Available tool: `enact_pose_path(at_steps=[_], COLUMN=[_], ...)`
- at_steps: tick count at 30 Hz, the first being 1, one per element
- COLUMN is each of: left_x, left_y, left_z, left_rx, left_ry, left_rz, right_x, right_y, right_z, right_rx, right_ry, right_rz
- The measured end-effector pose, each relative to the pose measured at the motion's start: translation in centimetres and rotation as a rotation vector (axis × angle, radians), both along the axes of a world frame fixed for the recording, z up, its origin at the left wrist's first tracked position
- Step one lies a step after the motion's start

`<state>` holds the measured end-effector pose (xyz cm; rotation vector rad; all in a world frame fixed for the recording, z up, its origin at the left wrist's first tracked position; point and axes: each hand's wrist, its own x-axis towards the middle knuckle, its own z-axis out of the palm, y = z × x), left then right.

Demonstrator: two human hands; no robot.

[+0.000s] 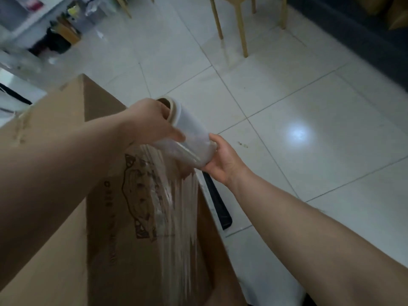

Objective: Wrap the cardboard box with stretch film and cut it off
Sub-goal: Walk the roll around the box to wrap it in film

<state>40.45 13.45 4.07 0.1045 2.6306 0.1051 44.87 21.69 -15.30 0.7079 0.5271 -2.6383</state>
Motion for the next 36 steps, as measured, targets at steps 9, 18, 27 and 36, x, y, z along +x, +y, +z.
enact_pose_path(at_steps=[9,18,27,36], left_x=[-1.9,-4.6,-7.8,-10.2], left_y=[-0.3,-0.7,-0.4,-1.0], left_z=[-1.0,-0.2,-0.8,0.3], left_rx=[0.135,0.102,0.218,0.143], left_ry=[0.073,0.063,0.098,0.047], left_rz=[0.323,0.208,0.367,0.265], right_x=[-2.7,-6.3,-8.5,-13.8], right_y=[0.2,0.8,-0.4,0.2], right_z=[-0.8,-1.2,-0.7,-0.1], right_rx=[0.008,0.003,-0.055,0.005], right_ry=[0.003,0.022,-0.011,-0.001], right_rz=[0.079,0.074,0.033,0.194])
